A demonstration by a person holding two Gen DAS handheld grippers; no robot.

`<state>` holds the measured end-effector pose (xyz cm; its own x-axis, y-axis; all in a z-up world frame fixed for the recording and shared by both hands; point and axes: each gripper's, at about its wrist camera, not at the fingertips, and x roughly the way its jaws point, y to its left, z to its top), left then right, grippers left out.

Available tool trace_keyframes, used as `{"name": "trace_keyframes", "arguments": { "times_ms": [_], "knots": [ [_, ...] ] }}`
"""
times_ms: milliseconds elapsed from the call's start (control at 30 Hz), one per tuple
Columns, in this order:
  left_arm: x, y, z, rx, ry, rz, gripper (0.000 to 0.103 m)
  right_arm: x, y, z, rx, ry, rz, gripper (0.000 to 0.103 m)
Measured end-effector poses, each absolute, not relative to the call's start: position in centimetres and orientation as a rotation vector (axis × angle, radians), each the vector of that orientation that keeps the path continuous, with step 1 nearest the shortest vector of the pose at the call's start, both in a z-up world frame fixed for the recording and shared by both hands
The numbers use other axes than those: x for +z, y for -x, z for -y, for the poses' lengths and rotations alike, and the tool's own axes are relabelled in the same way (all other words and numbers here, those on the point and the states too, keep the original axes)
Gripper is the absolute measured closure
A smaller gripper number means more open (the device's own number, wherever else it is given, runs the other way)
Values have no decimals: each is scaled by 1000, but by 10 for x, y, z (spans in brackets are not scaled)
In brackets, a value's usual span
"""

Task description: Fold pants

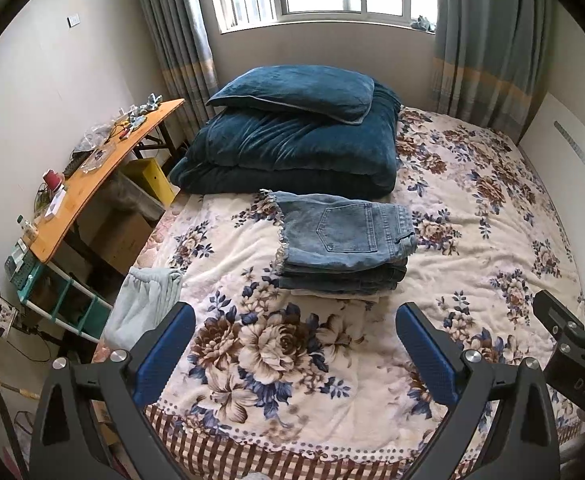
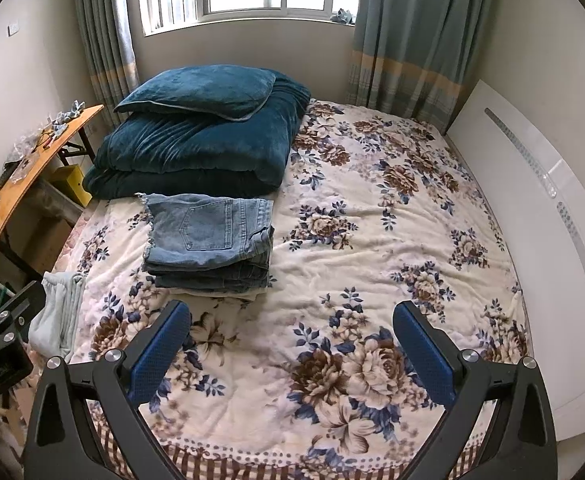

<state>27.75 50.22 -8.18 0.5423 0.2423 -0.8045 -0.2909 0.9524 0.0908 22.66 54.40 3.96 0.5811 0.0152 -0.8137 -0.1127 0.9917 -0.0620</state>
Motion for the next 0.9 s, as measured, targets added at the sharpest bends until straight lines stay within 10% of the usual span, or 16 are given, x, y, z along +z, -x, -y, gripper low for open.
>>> {"name": "trace_keyframes", "arguments": {
  "times_ms": [900],
  "knots": [
    [-75, -282, -499, 301, 73, -941, 0, 40, -229, -550, 112, 73, -959, 0]
  ]
}}
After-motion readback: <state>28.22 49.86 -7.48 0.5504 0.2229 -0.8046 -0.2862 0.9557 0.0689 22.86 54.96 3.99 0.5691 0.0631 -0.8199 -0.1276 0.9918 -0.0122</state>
